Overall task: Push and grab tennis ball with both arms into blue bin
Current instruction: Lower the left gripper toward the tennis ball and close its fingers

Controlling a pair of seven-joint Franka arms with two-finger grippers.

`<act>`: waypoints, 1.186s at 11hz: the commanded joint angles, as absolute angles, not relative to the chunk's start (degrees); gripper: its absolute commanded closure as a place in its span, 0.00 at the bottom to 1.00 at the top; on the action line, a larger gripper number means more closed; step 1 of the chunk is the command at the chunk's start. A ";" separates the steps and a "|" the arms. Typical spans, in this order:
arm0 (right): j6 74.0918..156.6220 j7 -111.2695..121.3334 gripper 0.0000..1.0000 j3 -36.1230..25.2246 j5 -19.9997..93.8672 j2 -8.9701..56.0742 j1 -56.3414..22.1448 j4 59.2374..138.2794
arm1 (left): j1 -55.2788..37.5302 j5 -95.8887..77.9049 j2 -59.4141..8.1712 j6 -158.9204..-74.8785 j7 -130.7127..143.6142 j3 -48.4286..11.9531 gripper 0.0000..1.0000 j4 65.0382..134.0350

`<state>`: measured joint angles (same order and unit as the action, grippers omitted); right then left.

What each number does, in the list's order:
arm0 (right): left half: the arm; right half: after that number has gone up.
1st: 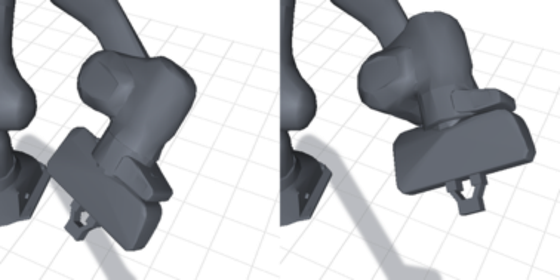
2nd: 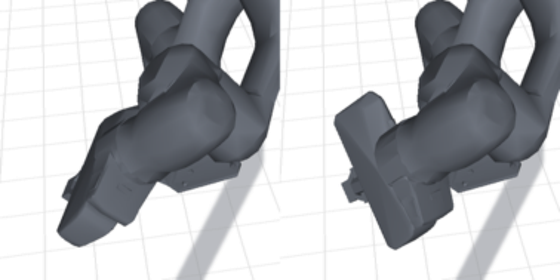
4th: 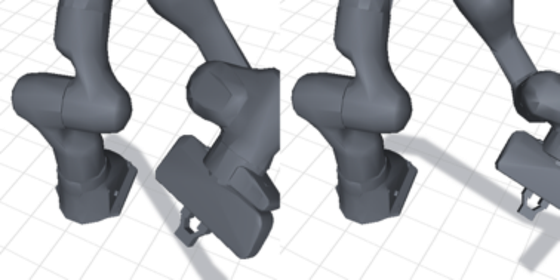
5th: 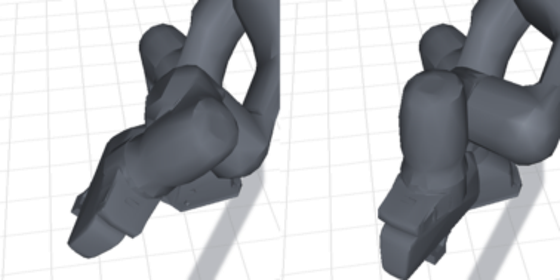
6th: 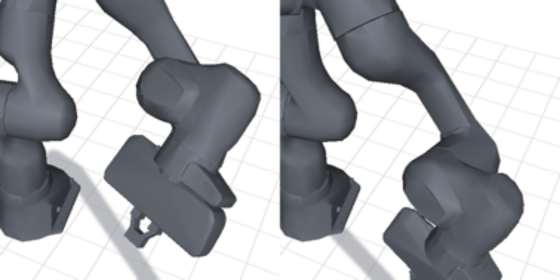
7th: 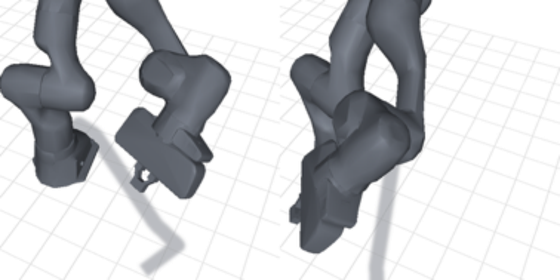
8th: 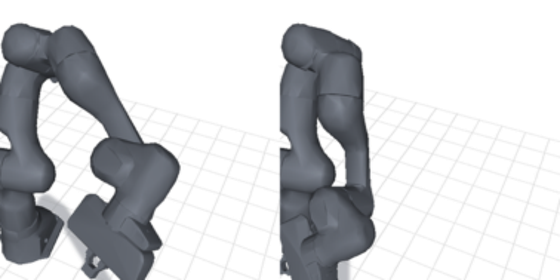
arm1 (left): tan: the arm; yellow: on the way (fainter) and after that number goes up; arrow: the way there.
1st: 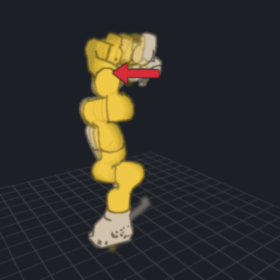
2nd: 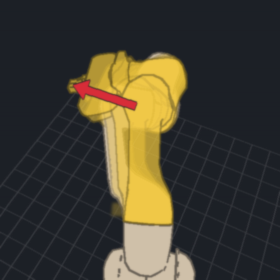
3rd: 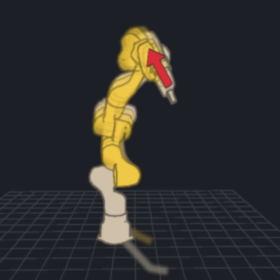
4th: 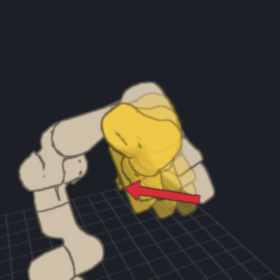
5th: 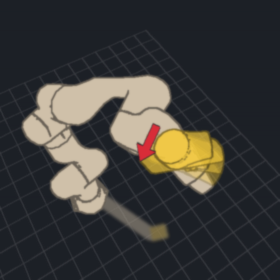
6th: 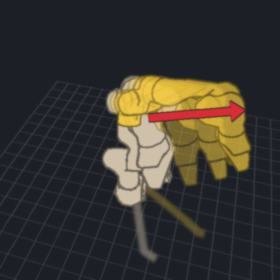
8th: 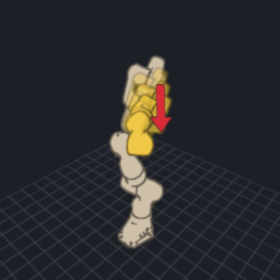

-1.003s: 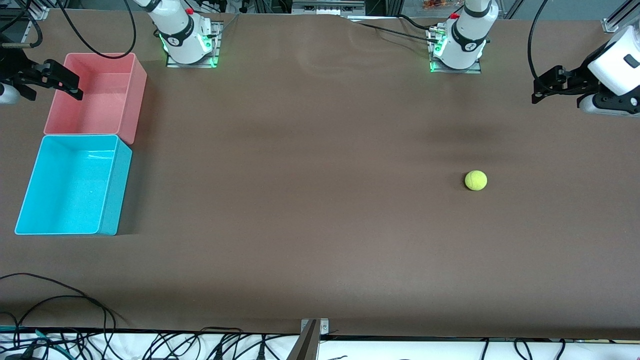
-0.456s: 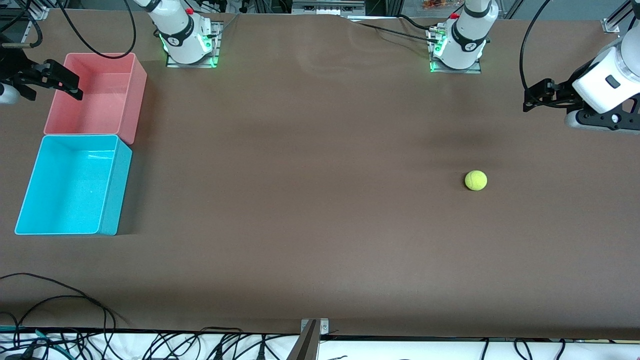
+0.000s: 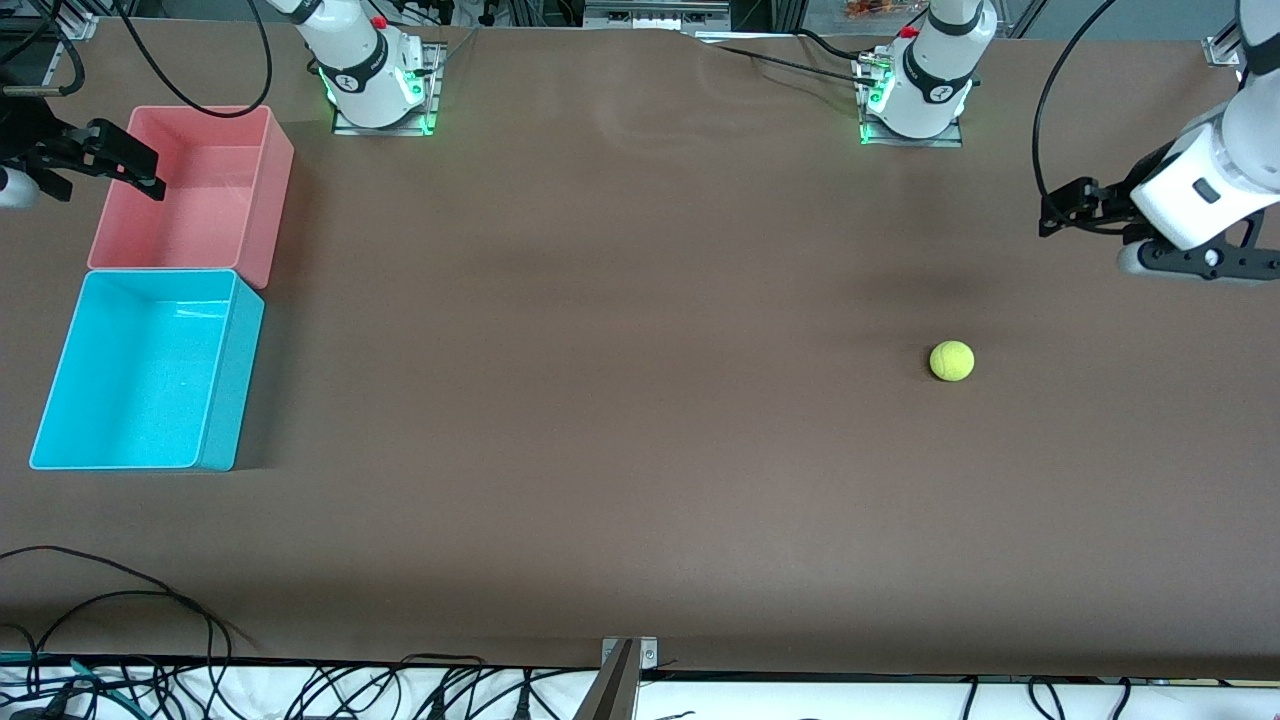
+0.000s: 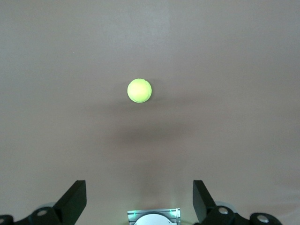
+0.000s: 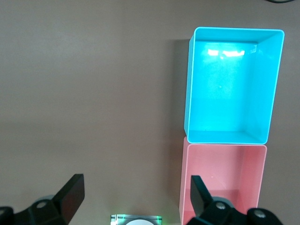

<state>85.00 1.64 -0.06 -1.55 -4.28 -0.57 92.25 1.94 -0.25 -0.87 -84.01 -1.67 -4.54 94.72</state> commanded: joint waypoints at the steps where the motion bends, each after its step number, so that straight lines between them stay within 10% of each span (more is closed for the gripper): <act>1: 85.25 1.23 0.00 0.44 -2.29 -5.01 0.09 92.72 | 4.90 -0.34 -0.88 -90.68 -4.04 -3.61 0.00 102.80; 13: 85.25 1.23 0.00 0.44 -2.29 -5.01 0.09 92.72 | 4.66 0.53 -0.35 -115.54 -4.66 -1.85 0.00 123.72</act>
